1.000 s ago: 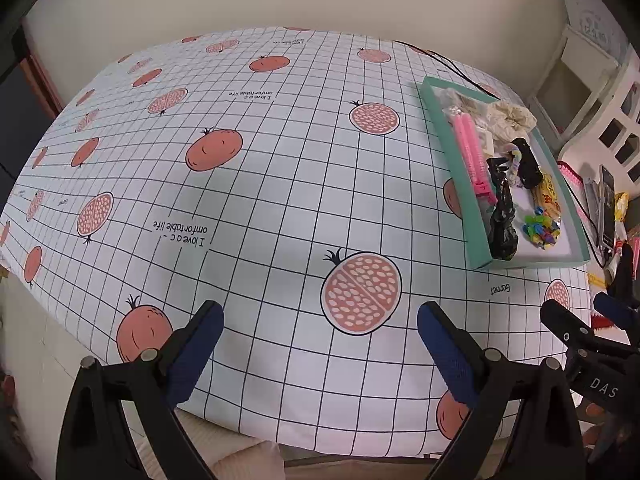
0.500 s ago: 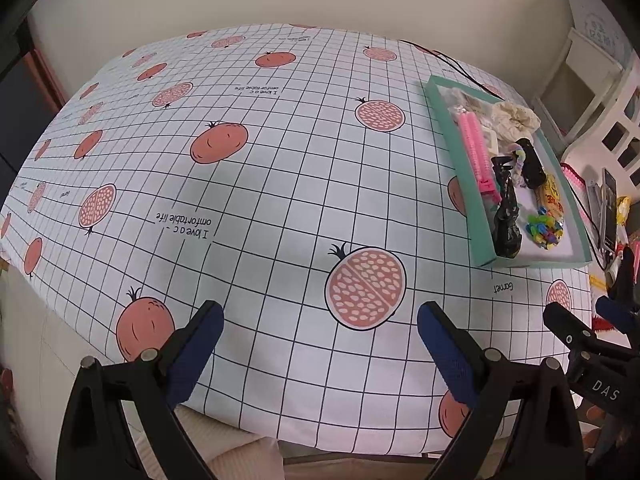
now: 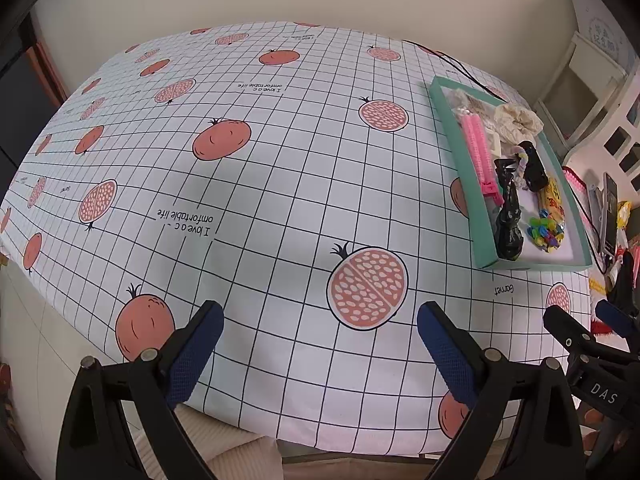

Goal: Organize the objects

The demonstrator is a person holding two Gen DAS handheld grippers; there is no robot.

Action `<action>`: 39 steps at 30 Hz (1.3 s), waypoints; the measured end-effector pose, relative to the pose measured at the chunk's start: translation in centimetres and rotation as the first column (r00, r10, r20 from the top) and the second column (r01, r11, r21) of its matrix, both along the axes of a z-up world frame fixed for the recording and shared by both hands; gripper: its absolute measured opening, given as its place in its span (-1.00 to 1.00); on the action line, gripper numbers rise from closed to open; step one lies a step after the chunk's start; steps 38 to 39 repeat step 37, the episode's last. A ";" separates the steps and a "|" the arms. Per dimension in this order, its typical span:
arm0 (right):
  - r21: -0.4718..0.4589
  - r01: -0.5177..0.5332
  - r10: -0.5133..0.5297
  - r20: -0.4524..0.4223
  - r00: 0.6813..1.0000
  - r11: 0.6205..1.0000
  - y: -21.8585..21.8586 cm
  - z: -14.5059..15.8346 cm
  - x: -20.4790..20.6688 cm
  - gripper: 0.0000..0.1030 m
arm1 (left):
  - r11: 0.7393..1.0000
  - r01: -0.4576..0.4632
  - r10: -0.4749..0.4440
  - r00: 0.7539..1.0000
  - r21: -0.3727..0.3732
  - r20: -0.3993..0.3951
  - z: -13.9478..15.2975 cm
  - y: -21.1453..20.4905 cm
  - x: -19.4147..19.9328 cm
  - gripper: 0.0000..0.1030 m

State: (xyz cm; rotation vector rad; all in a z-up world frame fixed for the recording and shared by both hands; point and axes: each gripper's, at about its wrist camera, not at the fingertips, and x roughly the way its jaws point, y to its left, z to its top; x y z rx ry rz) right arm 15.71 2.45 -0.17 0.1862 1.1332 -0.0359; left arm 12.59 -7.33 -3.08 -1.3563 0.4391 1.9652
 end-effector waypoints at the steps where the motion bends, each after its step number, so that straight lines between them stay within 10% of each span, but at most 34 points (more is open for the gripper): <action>1: 0.000 0.000 0.000 0.000 1.000 1.000 0.0 0.0 0.0 1.00 | 1.000 -0.001 0.001 1.000 0.000 0.001 0.0 0.0 0.0 0.89; 39: -0.002 0.001 -0.001 -0.006 1.000 1.000 -0.1 -0.1 0.1 1.00 | 1.000 -0.011 0.012 1.000 0.006 -0.007 0.0 -0.1 0.1 0.89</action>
